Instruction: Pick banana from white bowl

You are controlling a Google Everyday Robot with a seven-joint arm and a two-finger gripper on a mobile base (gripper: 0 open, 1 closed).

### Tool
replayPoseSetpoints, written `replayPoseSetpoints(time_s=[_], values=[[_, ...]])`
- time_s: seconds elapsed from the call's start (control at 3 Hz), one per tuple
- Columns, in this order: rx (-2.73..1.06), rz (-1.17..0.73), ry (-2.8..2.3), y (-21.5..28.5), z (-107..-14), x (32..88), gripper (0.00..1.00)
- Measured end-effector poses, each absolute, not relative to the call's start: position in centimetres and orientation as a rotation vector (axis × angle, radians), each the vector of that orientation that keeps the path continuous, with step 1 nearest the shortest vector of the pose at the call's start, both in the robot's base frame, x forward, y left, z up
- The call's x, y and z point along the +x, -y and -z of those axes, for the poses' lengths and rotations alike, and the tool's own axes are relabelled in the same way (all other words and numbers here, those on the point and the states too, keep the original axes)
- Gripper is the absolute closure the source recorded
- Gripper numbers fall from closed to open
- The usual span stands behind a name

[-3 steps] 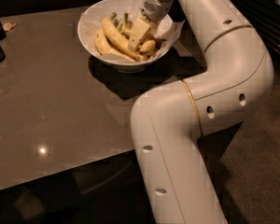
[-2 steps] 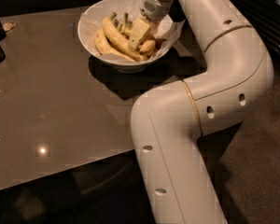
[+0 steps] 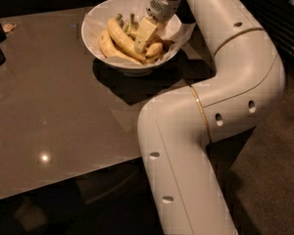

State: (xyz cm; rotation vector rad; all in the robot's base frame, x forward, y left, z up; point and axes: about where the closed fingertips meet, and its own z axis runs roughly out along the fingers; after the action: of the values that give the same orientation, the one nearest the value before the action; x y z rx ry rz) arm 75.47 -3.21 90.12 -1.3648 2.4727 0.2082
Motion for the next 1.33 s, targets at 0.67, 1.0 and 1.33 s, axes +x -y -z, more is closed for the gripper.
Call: replayPoseSetpoints(time_s=[0.67,1.0,1.33], values=[[-1.296,-0.141,-2.428,3.0,-94.5,75.0,1.00],[-1.283,-0.146,-2.425,3.0,-95.3,74.6,1.00],[-1.283,-0.146,-2.425,3.0,-95.3,74.6,1.00]])
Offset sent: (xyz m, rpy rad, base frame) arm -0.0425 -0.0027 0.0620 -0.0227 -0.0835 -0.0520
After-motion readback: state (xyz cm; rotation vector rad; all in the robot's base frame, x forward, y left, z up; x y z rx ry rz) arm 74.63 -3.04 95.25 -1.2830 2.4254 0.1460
